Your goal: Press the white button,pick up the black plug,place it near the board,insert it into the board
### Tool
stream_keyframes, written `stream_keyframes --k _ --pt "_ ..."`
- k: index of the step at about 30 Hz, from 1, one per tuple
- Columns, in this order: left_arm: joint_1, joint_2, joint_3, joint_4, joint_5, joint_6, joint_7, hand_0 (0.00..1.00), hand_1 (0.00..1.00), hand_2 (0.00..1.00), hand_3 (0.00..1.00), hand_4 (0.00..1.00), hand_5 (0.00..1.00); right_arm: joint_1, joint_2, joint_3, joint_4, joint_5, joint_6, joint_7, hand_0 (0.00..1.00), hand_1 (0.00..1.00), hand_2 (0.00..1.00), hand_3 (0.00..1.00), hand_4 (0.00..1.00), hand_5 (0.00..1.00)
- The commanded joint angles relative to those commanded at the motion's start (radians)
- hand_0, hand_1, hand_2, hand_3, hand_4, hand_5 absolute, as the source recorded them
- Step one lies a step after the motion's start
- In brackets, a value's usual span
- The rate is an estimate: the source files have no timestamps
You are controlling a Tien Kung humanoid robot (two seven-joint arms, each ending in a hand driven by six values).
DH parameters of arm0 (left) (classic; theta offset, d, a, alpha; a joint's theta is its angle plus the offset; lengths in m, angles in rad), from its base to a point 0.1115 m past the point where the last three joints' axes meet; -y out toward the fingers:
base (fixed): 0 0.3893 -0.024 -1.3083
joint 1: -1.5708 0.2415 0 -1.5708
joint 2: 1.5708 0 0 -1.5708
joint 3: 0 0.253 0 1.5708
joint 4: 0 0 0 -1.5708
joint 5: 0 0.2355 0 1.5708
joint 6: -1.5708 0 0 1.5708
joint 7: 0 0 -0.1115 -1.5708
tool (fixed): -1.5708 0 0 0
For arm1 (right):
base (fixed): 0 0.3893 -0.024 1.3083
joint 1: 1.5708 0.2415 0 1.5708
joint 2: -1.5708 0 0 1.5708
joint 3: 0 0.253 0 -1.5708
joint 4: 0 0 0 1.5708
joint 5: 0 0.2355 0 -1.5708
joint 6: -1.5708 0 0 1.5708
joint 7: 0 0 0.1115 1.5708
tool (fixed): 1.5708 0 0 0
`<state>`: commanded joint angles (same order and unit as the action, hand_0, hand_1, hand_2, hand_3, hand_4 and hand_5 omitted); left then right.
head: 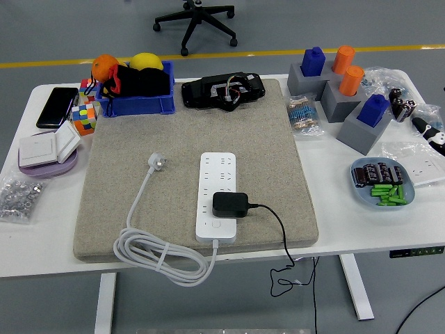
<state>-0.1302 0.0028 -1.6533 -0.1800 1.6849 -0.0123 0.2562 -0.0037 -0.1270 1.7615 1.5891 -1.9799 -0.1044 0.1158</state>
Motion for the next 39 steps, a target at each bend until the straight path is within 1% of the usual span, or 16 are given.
stream_keyframes --k 8,13,14,24,31,37,39 --pt "-0.005 0.001 0.004 0.000 -0.003 0.000 -0.002 0.467 0.498 0.499 0.575 0.571 0.269 0.002 0.000 0.003 0.011 -0.003 0.003 -0.006 0.882 0.804 0.788 0.800 0.998 0.695" --pt "-0.003 0.002 -0.001 0.000 0.002 0.000 -0.001 0.467 0.498 0.499 0.575 0.571 0.269 0.002 0.000 0.001 0.021 -0.011 0.005 -0.028 0.882 0.804 0.788 0.800 0.998 0.695" --pt "-0.003 0.002 -0.001 0.000 0.001 0.000 -0.001 0.467 0.498 0.499 0.575 0.571 0.271 0.002 -0.001 0.000 0.022 -0.012 0.006 -0.032 0.880 0.788 0.777 0.786 0.998 0.635" --pt "-0.005 -0.001 0.007 0.000 -0.010 0.001 -0.003 0.467 0.496 0.499 0.575 0.571 0.270 0.001 -0.003 -0.008 0.027 -0.018 0.038 -0.073 0.875 0.790 0.777 0.791 0.998 0.621" --pt "-0.002 0.002 0.000 0.000 0.001 0.000 -0.001 0.467 0.499 0.497 0.575 0.571 0.270 -0.002 -0.004 -0.006 0.028 -0.024 0.041 -0.077 0.874 0.786 0.776 0.789 0.998 0.624" --pt "-0.005 0.005 0.004 0.000 0.004 0.000 0.000 0.469 0.498 0.497 0.575 0.571 0.270 0.000 -0.004 -0.005 0.030 -0.031 0.039 -0.089 0.882 0.784 0.775 0.789 0.998 0.614" --pt "-0.006 0.006 0.007 0.000 0.001 0.000 -0.001 0.468 0.498 0.496 0.575 0.571 0.271 -0.001 -0.004 -0.004 0.030 -0.032 0.040 -0.094 0.888 0.785 0.775 0.779 0.998 0.595"
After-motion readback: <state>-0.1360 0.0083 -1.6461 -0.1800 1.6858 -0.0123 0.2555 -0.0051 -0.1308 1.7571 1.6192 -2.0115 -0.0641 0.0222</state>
